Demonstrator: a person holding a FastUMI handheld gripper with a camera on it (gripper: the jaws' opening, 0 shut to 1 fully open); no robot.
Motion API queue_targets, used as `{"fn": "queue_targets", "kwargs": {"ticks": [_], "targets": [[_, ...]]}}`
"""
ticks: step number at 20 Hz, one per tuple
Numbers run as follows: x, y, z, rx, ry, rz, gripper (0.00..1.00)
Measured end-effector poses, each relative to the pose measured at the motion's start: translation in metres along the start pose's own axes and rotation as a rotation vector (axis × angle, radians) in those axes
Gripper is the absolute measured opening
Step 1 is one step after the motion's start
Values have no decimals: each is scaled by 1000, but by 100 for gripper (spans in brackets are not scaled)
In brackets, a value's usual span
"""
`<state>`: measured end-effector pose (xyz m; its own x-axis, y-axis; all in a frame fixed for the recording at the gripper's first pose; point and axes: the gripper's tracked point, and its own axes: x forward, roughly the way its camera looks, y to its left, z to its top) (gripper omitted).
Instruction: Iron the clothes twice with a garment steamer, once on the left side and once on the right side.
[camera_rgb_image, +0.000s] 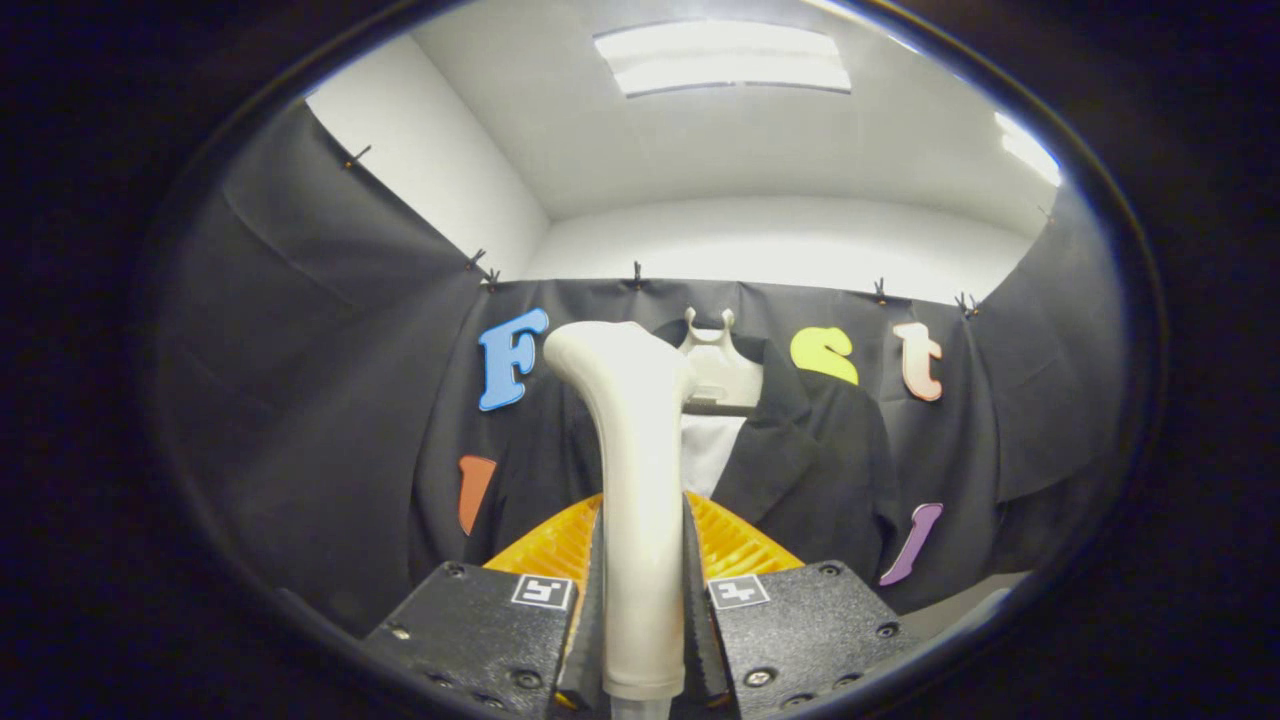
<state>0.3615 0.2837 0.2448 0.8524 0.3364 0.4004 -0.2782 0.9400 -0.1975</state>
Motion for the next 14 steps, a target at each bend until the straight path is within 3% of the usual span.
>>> {"fn": "queue_targets", "kwargs": {"ticks": [6,14], "targets": [[47,10,9,-32,13,-35,36],[42,10,-17,-77,22,-78,36]]}}
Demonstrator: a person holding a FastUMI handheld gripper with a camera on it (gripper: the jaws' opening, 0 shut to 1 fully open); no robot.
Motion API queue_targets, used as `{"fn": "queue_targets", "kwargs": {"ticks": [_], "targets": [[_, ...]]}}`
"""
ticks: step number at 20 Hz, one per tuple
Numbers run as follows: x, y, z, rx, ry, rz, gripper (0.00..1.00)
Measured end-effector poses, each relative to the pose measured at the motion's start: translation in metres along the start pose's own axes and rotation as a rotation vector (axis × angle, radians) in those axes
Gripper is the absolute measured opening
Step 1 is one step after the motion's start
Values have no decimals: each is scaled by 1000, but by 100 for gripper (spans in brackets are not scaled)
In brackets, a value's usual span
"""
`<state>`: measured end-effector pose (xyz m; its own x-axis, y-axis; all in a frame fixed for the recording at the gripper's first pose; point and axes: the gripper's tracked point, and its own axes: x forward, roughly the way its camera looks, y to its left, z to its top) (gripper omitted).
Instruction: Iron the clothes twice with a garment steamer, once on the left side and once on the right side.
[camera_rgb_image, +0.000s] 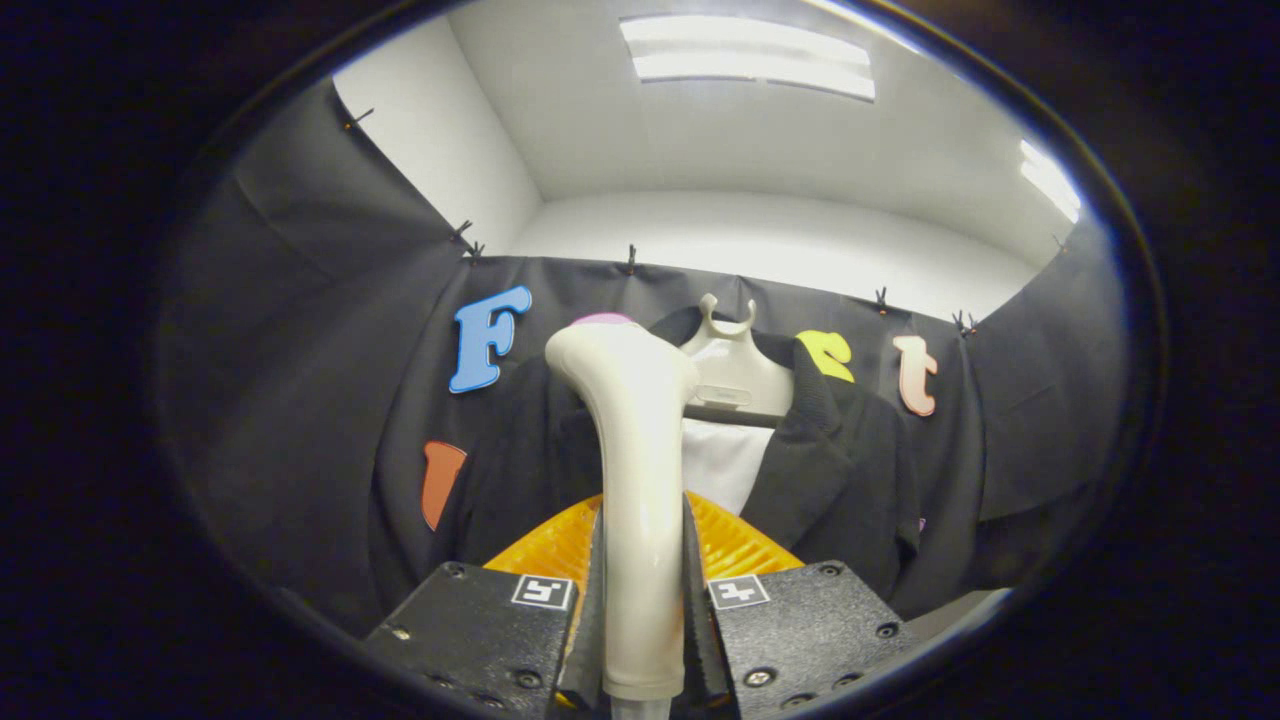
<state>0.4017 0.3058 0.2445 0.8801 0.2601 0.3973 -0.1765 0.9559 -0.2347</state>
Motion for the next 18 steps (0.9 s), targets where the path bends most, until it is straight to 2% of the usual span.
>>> {"fn": "queue_targets", "kwargs": {"ticks": [3,12,18], "targets": [[-12,-6,-8,0,1,-16,36],[-57,4,-44,-21,47,8,36],[-86,4,-95,-20,181,4,36]]}}
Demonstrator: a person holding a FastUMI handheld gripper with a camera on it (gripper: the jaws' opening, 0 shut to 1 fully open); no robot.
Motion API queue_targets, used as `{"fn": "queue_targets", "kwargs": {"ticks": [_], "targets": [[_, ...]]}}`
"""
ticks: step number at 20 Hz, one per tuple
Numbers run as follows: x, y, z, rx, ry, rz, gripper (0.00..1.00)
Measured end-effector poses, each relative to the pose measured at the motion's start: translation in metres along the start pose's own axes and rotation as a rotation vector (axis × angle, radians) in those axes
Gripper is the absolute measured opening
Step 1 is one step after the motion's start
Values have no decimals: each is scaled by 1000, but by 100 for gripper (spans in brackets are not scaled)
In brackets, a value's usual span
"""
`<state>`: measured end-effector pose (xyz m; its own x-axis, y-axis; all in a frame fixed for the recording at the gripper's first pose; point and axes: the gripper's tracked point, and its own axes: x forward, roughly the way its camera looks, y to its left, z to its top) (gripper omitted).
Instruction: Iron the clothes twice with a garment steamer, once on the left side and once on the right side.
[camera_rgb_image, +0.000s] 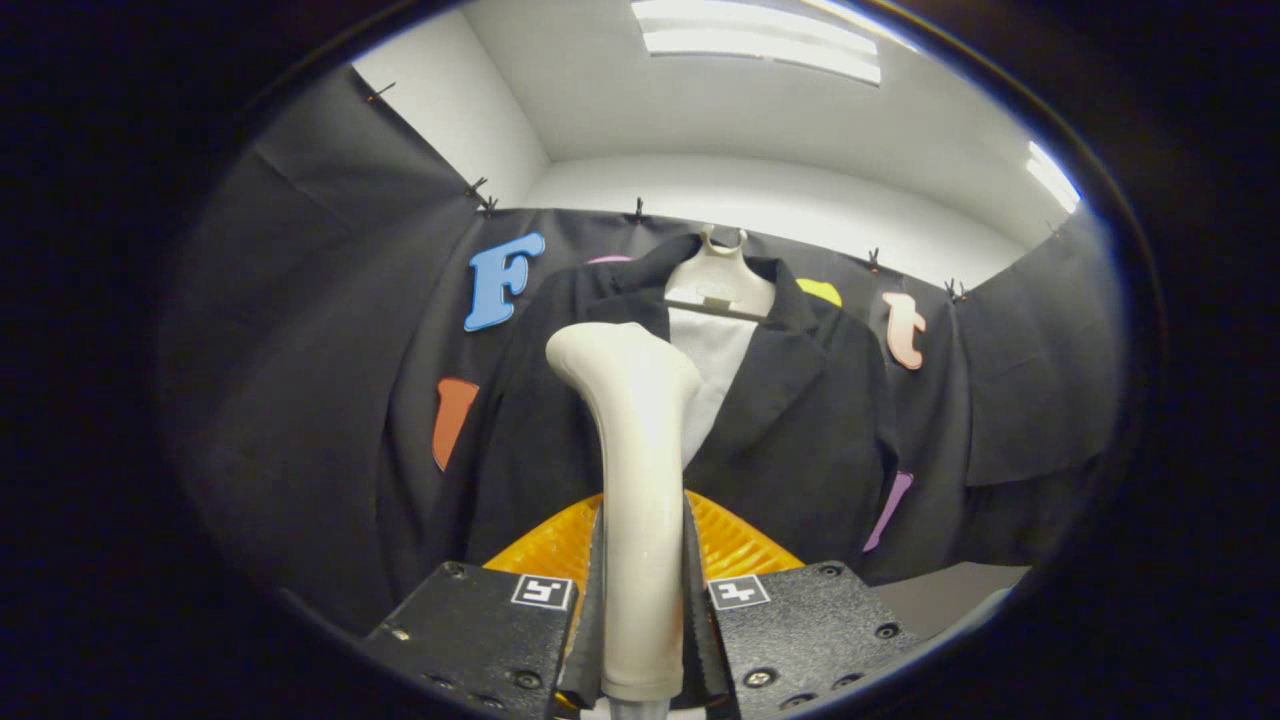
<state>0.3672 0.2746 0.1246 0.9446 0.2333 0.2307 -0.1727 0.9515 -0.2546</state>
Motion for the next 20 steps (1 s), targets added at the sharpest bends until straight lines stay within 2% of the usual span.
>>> {"fn": "queue_targets", "kwargs": {"ticks": [20], "targets": [[-67,9,-147,-120,245,83,36]]}}
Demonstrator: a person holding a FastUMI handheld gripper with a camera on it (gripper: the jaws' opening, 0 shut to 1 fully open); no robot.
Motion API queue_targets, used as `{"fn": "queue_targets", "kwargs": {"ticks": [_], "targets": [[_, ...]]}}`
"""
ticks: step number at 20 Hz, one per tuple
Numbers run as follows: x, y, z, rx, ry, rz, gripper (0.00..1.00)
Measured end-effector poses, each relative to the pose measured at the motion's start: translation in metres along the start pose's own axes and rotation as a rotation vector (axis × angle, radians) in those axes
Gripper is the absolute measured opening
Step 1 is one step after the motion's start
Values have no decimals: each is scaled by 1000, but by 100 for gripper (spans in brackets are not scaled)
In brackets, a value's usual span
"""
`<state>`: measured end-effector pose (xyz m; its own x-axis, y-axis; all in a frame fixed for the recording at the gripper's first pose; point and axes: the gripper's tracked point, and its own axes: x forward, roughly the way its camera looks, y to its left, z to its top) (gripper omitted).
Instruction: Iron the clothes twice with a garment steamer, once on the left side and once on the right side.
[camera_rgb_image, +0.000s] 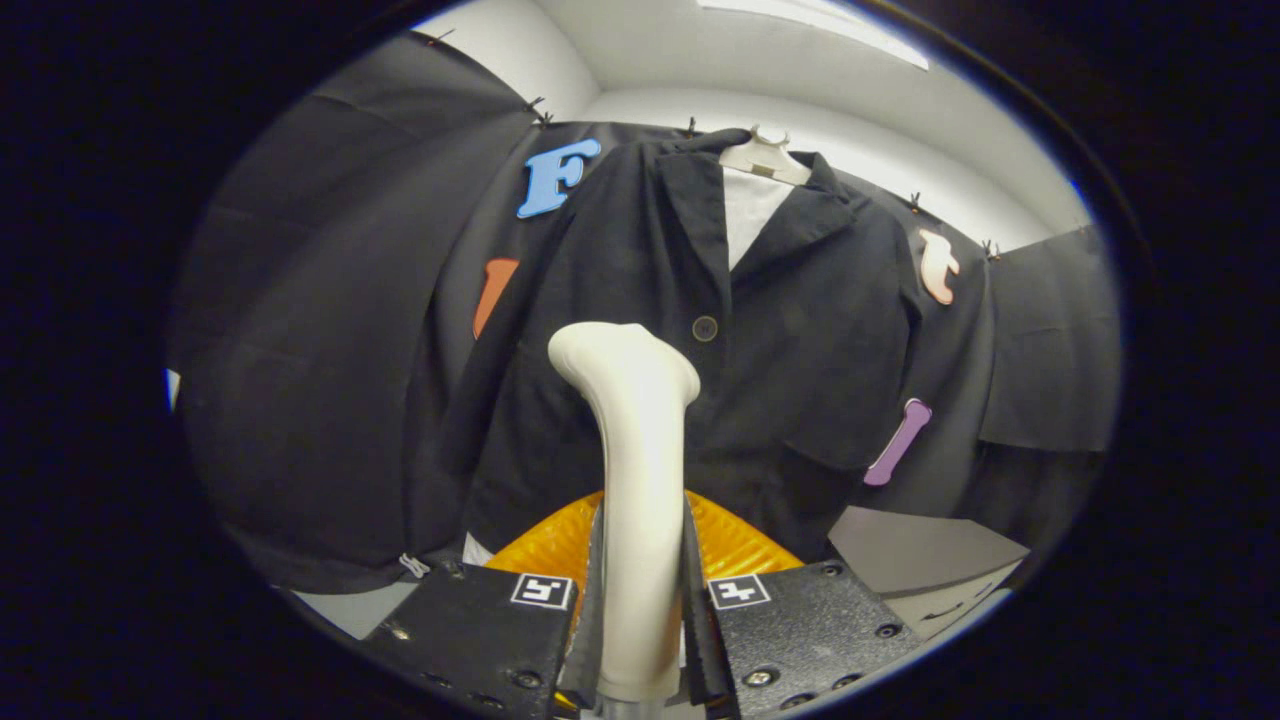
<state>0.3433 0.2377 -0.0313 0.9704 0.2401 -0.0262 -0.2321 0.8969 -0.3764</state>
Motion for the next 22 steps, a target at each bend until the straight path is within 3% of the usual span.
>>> {"fn": "queue_targets", "kwargs": {"ticks": [14,22], "targets": [[-18,18,-104,-81,182,51,36],[-26,25,-137,-110,281,70,36]]}}
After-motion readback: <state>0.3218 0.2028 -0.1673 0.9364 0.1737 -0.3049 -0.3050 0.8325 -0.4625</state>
